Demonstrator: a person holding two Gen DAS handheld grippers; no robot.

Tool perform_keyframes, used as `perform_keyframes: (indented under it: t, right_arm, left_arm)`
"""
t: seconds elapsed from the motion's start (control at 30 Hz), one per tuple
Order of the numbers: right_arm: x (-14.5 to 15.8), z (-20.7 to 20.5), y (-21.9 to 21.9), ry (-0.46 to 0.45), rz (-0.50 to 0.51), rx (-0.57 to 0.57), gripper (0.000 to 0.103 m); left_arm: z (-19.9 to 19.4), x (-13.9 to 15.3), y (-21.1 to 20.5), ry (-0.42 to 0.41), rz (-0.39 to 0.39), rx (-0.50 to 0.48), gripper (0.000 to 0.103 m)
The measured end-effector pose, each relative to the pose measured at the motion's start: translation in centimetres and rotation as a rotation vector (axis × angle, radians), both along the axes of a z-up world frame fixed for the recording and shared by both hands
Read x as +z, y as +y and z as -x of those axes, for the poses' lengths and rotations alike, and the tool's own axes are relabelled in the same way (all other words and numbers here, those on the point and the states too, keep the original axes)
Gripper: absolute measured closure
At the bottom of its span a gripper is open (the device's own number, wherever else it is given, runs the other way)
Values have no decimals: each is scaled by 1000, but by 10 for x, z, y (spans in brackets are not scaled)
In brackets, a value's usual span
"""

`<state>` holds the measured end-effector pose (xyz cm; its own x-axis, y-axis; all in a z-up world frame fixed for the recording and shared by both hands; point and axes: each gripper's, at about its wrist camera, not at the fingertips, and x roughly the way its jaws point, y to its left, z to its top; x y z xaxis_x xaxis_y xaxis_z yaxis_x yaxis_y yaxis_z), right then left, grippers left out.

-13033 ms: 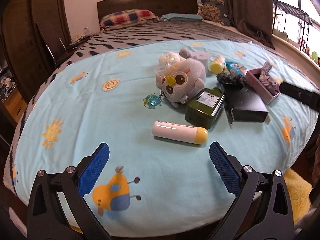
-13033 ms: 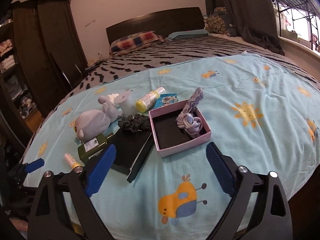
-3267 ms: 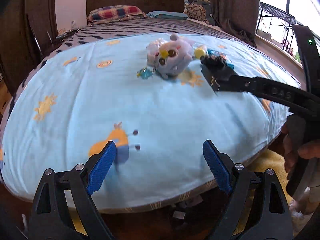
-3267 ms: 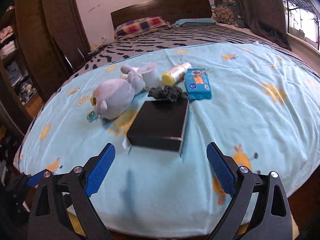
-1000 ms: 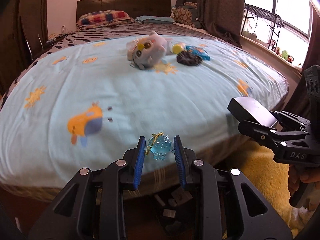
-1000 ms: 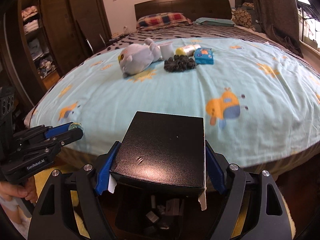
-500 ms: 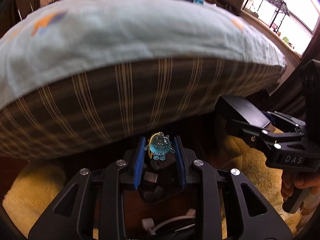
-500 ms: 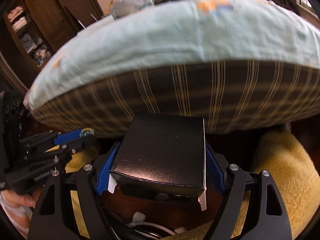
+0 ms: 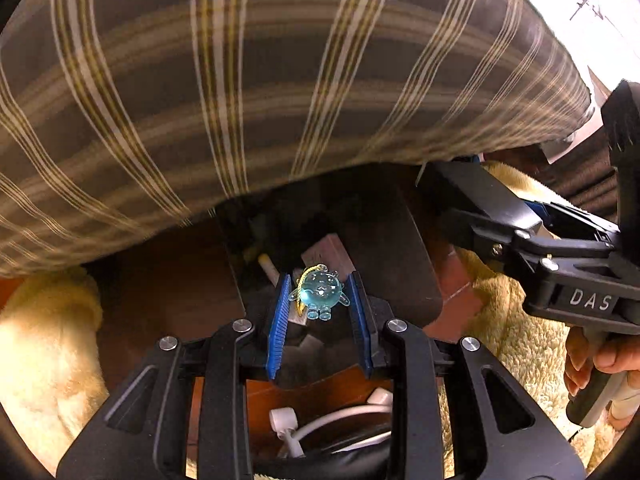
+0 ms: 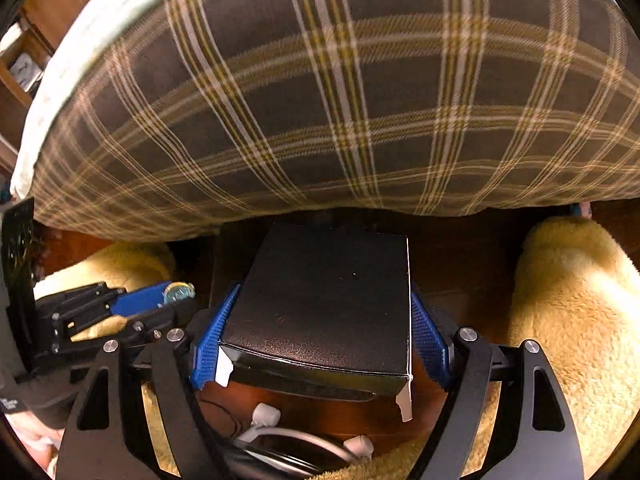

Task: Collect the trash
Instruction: 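Drop the black box and blue keychain into the bin by opening both grippers, then grasp the dark scrunchie with the right gripper while the left grasps the grey plush toy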

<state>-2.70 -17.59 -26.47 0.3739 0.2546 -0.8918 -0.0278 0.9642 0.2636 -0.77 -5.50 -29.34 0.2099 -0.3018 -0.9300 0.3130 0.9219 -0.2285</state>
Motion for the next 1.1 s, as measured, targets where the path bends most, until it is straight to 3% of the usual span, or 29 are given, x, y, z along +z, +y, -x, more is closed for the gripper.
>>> perform_keyframes:
  t: [0.27,0.33,0.63,0.93,1.1]
  right_arm:
    - [-7,-10,0,11,7,-10,21]
    - [-8,-12,-2,12,11,-13,21]
    - [2,-24,-11,-12,6,-45,15]
    - [24,-20,-28,-36,0,-85,15]
    - [53,-12,-31,-91,-9,-82,15]
  left_arm:
    - [1,-12,5,20,5,16,74]
    - [1,-11,7,15,-2,21,67]
    - [-6,1,14,-10,-13,34,52]
    - [-4,28,21,-78,-50,46,36]
    - [-1,55,23,-142,-55,56,28]
